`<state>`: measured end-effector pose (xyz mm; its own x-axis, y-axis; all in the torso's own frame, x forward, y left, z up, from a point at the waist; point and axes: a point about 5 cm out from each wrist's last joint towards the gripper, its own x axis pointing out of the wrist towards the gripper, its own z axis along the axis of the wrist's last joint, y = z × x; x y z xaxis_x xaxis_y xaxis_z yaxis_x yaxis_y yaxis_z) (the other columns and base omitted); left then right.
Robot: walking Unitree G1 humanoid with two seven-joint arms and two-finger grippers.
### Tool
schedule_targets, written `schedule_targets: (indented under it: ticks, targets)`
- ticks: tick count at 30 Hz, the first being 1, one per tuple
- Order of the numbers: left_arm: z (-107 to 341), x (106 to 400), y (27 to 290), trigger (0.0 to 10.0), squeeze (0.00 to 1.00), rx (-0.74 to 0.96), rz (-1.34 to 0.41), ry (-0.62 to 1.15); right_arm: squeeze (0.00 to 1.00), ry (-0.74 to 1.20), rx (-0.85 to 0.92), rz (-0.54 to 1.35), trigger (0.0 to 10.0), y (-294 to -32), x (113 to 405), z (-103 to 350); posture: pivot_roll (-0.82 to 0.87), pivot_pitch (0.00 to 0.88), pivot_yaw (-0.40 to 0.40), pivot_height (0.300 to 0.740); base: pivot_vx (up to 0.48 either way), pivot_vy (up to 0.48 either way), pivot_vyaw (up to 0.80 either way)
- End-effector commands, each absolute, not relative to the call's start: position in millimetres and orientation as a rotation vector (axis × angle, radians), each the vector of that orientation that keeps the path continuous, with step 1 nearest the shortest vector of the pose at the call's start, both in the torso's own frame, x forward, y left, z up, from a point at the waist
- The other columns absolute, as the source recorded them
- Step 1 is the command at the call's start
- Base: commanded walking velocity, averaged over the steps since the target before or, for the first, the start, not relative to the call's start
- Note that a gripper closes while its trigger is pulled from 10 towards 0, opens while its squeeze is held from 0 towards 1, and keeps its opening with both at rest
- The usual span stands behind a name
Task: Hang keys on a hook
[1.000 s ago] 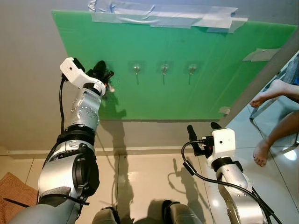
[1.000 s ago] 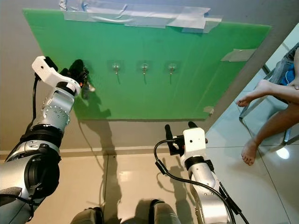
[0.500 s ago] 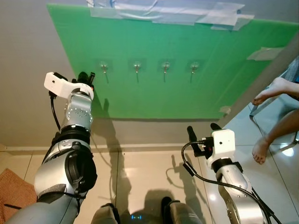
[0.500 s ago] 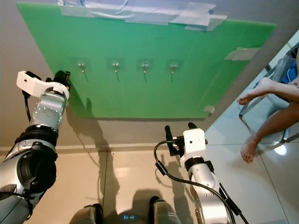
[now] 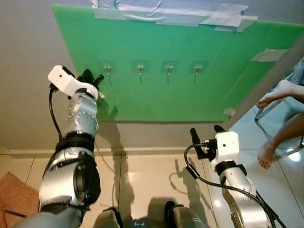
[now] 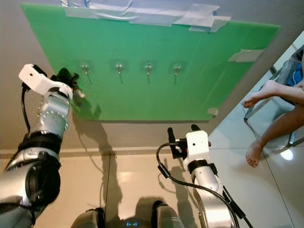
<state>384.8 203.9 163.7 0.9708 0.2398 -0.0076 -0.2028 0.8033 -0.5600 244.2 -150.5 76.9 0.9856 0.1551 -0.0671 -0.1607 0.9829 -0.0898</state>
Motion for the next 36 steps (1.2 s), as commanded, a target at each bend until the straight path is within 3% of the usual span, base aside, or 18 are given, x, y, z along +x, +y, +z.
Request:
schedule_targets:
  ticks: [1,8,36]
  targets:
    - [160.2,379.2,199.9,0.0,0.00,-0.449,0.260,-0.064,0.00,0.082,-0.102,0.154,10.0,-152.2,240.3,72.6,-0.19,0.150,-0.016,0.740,0.000,0.000,0.00]
    - [169.3,371.4,200.9,0.0,0.00,-0.206,0.314,-0.138,0.00,0.088,-0.100,0.158,10.0,-151.3,239.7,69.3,-0.17,0.144,-0.012,0.740,0.000,0.000,0.00]
    - [200.4,377.3,170.7,0.0,0.00,-0.007,0.224,-0.262,0.00,0.089,-0.102,0.147,10.0,-152.9,239.5,67.3,-0.19,0.146,-0.011,0.740,0.000,0.000,0.00]
